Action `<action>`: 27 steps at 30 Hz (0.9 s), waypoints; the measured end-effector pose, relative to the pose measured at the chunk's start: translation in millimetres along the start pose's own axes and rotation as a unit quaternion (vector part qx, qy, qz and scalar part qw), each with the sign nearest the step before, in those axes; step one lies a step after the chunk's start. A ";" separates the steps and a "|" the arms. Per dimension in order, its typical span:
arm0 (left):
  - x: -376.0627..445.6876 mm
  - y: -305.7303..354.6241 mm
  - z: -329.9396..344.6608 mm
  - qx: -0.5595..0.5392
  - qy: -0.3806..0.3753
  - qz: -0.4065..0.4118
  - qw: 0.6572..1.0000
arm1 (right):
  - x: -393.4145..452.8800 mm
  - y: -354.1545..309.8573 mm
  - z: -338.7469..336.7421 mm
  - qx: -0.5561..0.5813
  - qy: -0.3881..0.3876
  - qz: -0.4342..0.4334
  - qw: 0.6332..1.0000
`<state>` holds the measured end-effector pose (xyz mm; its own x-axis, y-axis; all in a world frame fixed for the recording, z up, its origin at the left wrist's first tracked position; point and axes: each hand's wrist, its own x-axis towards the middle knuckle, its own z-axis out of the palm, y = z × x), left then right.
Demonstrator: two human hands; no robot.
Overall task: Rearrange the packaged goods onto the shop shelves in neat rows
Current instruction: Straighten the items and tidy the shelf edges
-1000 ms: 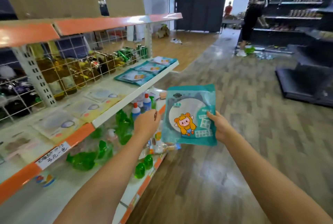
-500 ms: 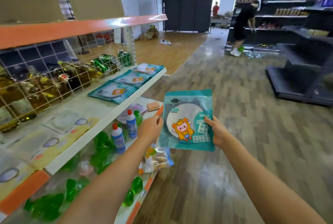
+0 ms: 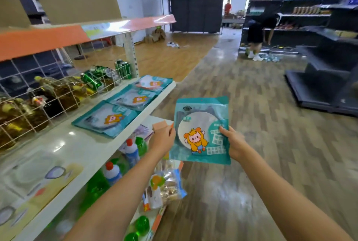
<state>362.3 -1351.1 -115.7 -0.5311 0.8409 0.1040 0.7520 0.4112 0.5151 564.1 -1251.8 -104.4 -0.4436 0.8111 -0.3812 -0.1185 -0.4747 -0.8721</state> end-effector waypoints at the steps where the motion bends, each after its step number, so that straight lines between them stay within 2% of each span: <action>1: 9.7 -2.0 4.1 -0.027 -0.007 -0.009 1.000 | 9.5 -2.4 0.3 0.002 -0.006 0.003 1.000; 4: 40.7 0.8 13.5 -0.159 -0.011 -0.062 0.985 | 41.1 -11.4 1.9 -0.001 -0.027 0.010 1.000; 5: 51.1 3.9 15.0 -0.233 -0.010 -0.102 0.967 | 52.4 -15.5 2.7 -0.001 -0.035 0.013 0.999; 7: 71.0 10.3 15.3 -0.373 -0.012 -0.183 0.910 | 77.0 -25.5 4.1 -0.004 -0.057 0.019 0.998; 8: 80.1 12.4 15.4 -0.409 -0.019 -0.206 0.889 | 89.8 -31.0 4.9 -0.008 -0.066 0.021 0.998; 12: 115.4 9.2 19.6 -0.451 -0.026 -0.225 0.863 | 138.0 -52.7 10.7 -0.032 -0.105 0.035 0.993; 15: 138.5 5.7 18.8 -0.481 -0.004 -0.241 0.843 | 171.6 -70.6 21.4 -0.055 -0.146 0.045 0.987; 20: 160.6 -0.7 2.7 -0.536 0.060 -0.248 0.805 | 222.0 -92.1 49.5 -0.083 -0.219 0.067 0.970; 27: 166.0 -32.0 -37.1 -0.524 0.160 -0.276 0.790 | 270.0 -98.7 122.8 -0.142 -0.294 0.091 0.941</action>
<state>235.6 -1237.7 -83.3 -0.8627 0.4344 -0.2589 -0.2753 0.0260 0.9610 347.0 -1027.9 -83.6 -0.8582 0.3557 -0.3702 0.2128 -0.4097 -0.8870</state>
